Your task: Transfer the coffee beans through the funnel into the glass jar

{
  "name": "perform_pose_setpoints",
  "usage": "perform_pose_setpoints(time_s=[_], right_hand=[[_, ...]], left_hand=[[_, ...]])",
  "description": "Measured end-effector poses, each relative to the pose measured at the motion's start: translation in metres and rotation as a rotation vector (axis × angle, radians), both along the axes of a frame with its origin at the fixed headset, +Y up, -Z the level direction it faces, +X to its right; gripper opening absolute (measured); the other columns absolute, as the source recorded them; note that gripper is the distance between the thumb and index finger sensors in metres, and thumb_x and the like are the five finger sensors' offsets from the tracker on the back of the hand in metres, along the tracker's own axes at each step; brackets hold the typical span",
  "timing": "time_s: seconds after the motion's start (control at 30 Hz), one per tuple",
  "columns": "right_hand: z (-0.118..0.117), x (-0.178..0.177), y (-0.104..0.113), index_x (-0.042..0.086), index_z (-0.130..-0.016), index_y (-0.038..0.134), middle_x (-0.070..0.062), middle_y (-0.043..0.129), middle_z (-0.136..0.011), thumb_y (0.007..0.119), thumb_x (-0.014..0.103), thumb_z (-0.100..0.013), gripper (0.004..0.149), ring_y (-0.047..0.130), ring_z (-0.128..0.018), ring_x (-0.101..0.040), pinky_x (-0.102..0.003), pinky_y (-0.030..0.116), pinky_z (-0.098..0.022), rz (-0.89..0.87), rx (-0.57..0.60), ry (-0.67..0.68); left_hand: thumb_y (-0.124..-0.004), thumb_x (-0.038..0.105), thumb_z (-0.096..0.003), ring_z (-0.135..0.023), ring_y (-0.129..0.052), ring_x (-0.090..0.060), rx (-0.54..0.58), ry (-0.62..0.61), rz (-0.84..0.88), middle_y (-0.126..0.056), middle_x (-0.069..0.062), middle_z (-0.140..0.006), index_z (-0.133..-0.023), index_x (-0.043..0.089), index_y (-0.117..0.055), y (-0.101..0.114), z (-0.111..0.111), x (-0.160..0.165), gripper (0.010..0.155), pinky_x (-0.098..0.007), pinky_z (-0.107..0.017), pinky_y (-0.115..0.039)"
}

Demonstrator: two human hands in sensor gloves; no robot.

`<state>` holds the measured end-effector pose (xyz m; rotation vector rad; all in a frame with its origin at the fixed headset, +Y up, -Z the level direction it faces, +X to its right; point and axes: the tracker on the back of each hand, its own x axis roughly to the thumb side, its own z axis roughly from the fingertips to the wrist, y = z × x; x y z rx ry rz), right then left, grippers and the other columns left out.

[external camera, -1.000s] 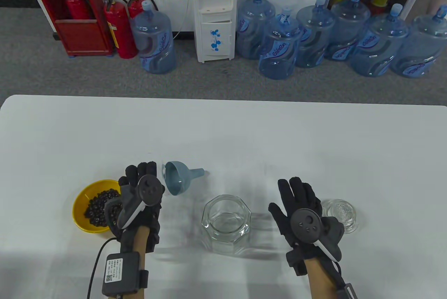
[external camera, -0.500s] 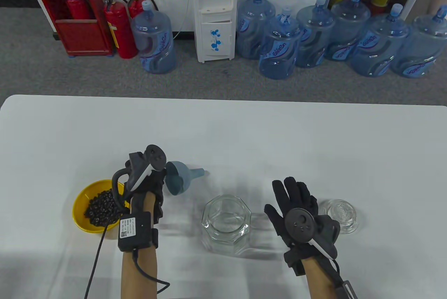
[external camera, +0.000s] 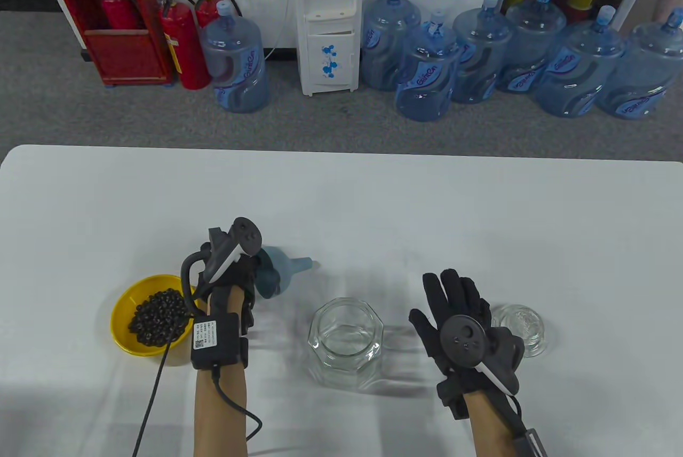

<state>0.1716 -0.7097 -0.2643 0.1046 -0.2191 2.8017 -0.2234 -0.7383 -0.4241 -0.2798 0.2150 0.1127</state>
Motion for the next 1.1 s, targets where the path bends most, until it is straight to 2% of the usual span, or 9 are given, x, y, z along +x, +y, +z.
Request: perform_pose_setpoints(time_s=[0.3, 0.4, 0.57, 0.63, 0.73, 0.9, 1.0, 1.1], right_hand=[[-0.001, 0.002, 0.000, 0.027, -0.124, 0.045, -0.015, 0.036, -0.130, 0.066, 0.060, -0.065, 0.070, 0.040, -0.116, -0.046, -0.069, 0.043, -0.078, -0.006, 0.001, -0.008], [-0.001, 0.003, 0.000, 0.027, -0.124, 0.044, -0.015, 0.036, -0.130, 0.066, 0.060, -0.065, 0.071, 0.040, -0.116, -0.047, -0.069, 0.043, -0.078, -0.009, 0.001, -0.011], [-0.001, 0.004, 0.000, 0.027, -0.124, 0.044, -0.016, 0.036, -0.130, 0.066, 0.060, -0.065, 0.071, 0.041, -0.116, -0.047, -0.069, 0.044, -0.078, -0.012, -0.002, -0.012], [-0.001, 0.004, -0.001, 0.027, -0.124, 0.044, -0.016, 0.036, -0.130, 0.066, 0.060, -0.065, 0.071, 0.041, -0.116, -0.047, -0.069, 0.044, -0.078, -0.011, -0.003, -0.012], [-0.001, 0.005, -0.001, 0.026, -0.124, 0.044, -0.016, 0.036, -0.130, 0.065, 0.059, -0.066, 0.070, 0.041, -0.116, -0.047, -0.069, 0.044, -0.078, -0.012, -0.004, -0.012], [-0.001, 0.008, -0.001, 0.026, -0.124, 0.044, -0.016, 0.036, -0.130, 0.066, 0.059, -0.065, 0.070, 0.041, -0.116, -0.047, -0.069, 0.044, -0.078, -0.023, -0.007, -0.018], [-0.002, 0.010, -0.003, 0.026, -0.124, 0.044, -0.017, 0.036, -0.130, 0.065, 0.059, -0.065, 0.071, 0.041, -0.116, -0.047, -0.069, 0.044, -0.078, -0.029, -0.013, -0.022], [-0.002, 0.011, -0.004, 0.026, -0.124, 0.044, -0.017, 0.036, -0.130, 0.065, 0.059, -0.066, 0.070, 0.041, -0.116, -0.047, -0.069, 0.044, -0.078, -0.031, -0.018, -0.026]], left_hand=[[-0.074, 0.040, -0.0566, -0.115, -0.044, -0.024, 0.037, -0.032, -0.067, -0.058, 0.007, -0.117, -0.099, 0.037, -0.074, -0.001, -0.005, 0.007, 0.042, -0.047, -0.082, -0.038], [-0.072, 0.042, -0.0564, -0.115, -0.047, -0.026, 0.066, -0.063, -0.040, -0.060, 0.006, -0.117, -0.094, 0.035, -0.078, -0.001, -0.003, 0.009, 0.039, -0.047, -0.082, -0.038], [-0.069, 0.040, -0.0571, -0.115, -0.059, -0.030, 0.144, -0.090, 0.043, -0.070, 0.002, -0.113, -0.094, 0.031, -0.077, 0.007, 0.005, 0.006, 0.038, -0.048, -0.081, -0.041], [-0.067, 0.040, -0.0575, -0.107, -0.077, -0.034, 0.159, -0.111, 0.071, -0.080, -0.002, -0.105, -0.094, 0.030, -0.076, 0.019, 0.011, 0.003, 0.038, -0.051, -0.081, -0.045], [-0.064, 0.040, -0.0586, -0.088, -0.093, -0.034, 0.197, -0.131, 0.121, -0.087, -0.006, -0.091, -0.093, 0.024, -0.075, 0.039, 0.020, -0.003, 0.040, -0.056, -0.077, -0.061], [-0.060, 0.041, -0.0596, -0.066, -0.097, -0.029, 0.245, -0.156, 0.243, -0.091, -0.008, -0.073, -0.091, 0.016, -0.074, 0.079, 0.042, -0.015, 0.042, -0.058, -0.070, -0.067], [-0.060, 0.043, -0.0599, -0.053, -0.098, -0.025, 0.300, -0.174, 0.374, -0.092, -0.007, -0.061, -0.087, 0.013, -0.076, 0.103, 0.060, -0.018, 0.043, -0.057, -0.066, -0.072], [-0.062, 0.043, -0.0603, -0.045, -0.097, -0.024, 0.304, -0.203, 0.493, -0.092, -0.007, -0.053, -0.085, 0.012, -0.078, 0.121, 0.074, -0.015, 0.043, -0.057, -0.063, -0.073]])
